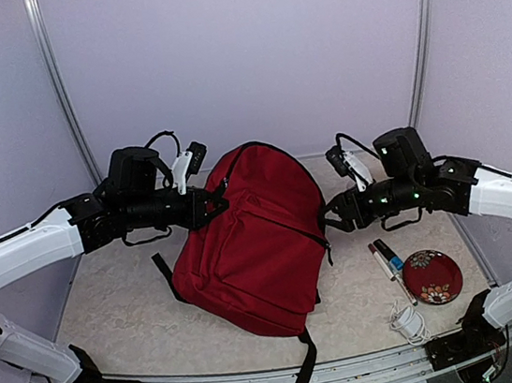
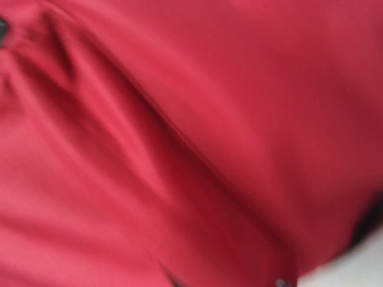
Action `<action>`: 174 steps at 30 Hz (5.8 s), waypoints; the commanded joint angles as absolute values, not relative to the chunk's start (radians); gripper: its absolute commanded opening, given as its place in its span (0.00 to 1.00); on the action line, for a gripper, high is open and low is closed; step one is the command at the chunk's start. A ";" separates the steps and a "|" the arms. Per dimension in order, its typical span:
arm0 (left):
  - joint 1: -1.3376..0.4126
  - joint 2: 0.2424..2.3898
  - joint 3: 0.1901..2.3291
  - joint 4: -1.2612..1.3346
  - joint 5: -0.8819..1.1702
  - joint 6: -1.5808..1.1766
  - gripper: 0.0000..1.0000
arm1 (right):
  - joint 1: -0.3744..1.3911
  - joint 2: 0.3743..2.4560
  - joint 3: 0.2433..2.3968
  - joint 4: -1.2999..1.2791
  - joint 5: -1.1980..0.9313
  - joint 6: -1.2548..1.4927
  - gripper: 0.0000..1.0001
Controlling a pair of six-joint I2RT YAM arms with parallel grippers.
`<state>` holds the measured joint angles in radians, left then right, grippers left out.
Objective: Pack the student bag
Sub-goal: Pick up the student bag from the center of the board, then pass from the right arm to the left, then adjust the lower front pocket of the student bag.
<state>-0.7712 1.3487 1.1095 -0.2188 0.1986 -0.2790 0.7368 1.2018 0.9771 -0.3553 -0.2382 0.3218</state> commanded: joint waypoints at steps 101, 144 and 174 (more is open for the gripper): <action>-0.955 1.139 0.842 0.086 0.353 0.043 0.99 | 1.115 1.330 1.074 -0.007 0.059 -0.434 0.00; -1.107 1.293 1.057 0.126 -0.321 0.274 0.00 | 1.014 1.329 1.089 -0.273 -0.453 -0.226 0.76; -1.018 1.348 1.076 0.322 -0.576 0.556 0.00 | 0.753 1.193 1.215 -0.464 -0.255 0.187 0.67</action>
<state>-1.0542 1.3987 1.0225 0.0826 -0.4873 0.4847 0.9131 1.2201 1.1606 -0.3725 -0.4488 -0.0479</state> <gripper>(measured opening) 0.053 0.701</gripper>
